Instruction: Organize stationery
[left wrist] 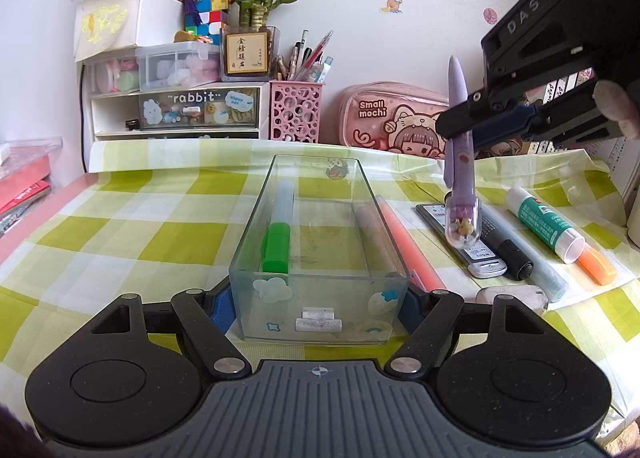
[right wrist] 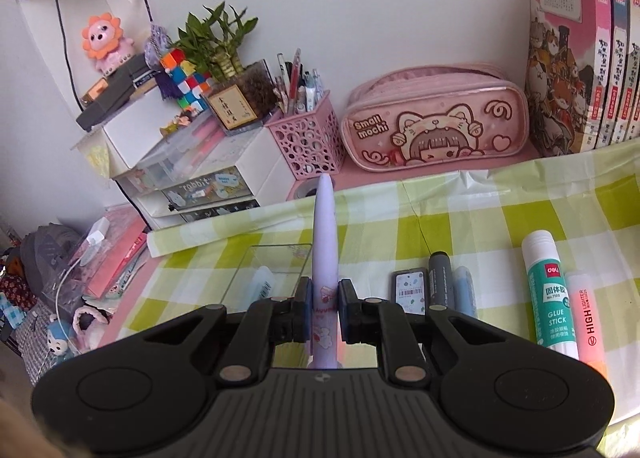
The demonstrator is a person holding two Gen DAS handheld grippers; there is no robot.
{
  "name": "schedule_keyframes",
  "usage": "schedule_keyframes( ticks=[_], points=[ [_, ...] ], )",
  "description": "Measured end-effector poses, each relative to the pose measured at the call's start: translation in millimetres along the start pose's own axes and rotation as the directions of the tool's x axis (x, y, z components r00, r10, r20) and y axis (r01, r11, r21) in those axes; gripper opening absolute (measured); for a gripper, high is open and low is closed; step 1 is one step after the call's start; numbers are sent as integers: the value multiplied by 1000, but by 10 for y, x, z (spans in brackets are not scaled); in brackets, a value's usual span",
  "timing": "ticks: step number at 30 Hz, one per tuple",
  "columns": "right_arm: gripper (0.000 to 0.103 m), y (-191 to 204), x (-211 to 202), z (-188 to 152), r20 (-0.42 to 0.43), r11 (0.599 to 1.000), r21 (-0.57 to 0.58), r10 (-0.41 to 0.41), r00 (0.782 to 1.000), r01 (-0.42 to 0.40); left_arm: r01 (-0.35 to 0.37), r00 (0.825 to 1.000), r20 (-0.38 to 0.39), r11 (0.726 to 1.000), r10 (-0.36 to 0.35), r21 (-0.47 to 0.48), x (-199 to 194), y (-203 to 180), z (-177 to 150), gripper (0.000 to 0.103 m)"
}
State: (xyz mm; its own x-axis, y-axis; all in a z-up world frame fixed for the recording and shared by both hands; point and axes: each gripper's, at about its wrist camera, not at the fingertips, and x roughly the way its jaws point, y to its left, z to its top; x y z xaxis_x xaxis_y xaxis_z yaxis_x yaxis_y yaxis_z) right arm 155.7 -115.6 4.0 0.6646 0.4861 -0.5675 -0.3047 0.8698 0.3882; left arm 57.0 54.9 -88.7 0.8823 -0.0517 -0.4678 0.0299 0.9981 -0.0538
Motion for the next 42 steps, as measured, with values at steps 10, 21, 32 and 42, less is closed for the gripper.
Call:
schedule_keyframes(
  ticks=[10,21,32,42],
  points=[
    [40,264,-182,51,18,990,-1,142,990,-142,0,1000,0,1000,0,0,1,-2,-1,74],
    [40,136,592,-23,-171,963,224,193,966,-152,0,1000,0,1000,0,0,0,-3,-1,74],
    [40,190,978,-31,-237,966,254,108,966,-45,0,1000,0,1000,0,0,3,-2,-2,75],
    [51,254,1010,-44,-259,970,237,108,960,-45,-1,1000,0,1000,1,1,10,-1,2,75]
  ],
)
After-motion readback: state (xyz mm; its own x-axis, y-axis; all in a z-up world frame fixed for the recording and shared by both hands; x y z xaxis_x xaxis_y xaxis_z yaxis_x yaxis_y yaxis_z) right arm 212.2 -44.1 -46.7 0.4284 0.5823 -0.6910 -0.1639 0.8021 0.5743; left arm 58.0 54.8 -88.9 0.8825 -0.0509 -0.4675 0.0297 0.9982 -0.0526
